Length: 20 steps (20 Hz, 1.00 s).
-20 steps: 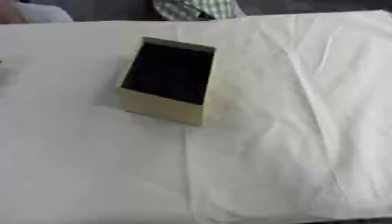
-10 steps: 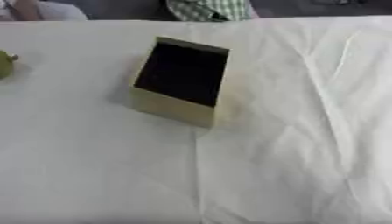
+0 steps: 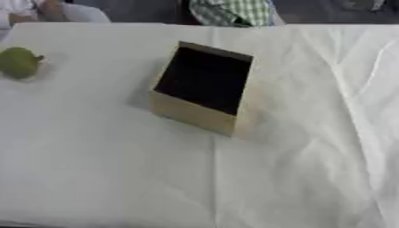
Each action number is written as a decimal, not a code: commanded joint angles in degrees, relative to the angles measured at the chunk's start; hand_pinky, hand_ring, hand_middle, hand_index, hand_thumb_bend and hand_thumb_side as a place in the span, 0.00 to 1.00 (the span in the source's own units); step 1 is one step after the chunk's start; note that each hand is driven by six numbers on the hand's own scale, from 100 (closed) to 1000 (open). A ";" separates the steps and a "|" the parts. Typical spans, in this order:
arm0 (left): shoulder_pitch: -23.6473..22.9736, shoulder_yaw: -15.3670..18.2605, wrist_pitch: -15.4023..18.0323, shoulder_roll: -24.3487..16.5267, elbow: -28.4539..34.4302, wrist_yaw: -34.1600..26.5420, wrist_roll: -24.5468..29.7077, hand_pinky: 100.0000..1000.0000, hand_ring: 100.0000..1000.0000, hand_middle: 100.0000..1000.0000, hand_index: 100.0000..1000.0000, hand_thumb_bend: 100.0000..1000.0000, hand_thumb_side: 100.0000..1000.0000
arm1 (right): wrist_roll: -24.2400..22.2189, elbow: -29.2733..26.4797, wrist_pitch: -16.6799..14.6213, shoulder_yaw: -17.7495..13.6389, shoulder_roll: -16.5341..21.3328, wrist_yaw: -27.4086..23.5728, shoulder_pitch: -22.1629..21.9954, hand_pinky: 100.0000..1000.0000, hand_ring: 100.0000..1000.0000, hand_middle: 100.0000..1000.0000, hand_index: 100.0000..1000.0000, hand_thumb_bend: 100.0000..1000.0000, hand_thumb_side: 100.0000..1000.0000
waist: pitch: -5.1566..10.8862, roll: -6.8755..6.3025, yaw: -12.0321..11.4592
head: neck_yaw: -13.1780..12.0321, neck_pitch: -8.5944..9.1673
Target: Pick up objects on the table and place them in the box.
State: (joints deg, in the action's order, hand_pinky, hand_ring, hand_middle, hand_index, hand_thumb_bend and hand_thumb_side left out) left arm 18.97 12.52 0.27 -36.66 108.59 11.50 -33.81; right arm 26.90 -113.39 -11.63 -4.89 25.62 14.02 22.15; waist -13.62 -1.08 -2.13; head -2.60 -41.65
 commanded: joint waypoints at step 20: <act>20.72 -7.31 -3.93 -18.80 -35.03 14.61 15.04 0.70 0.67 0.59 0.75 0.67 0.45 | -0.68 -1.20 0.07 0.54 2.88 0.31 1.06 0.80 0.68 0.69 0.76 0.00 0.48 | -1.08 -0.66 1.16 | -1.11 -0.23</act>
State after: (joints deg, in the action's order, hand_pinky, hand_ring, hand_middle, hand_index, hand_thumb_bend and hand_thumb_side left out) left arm 38.60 5.37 -3.98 -52.30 74.80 24.33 -20.06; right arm 26.35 -113.39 -11.49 -4.18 26.69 14.02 22.33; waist -15.62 -1.67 -0.99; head -3.44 -41.77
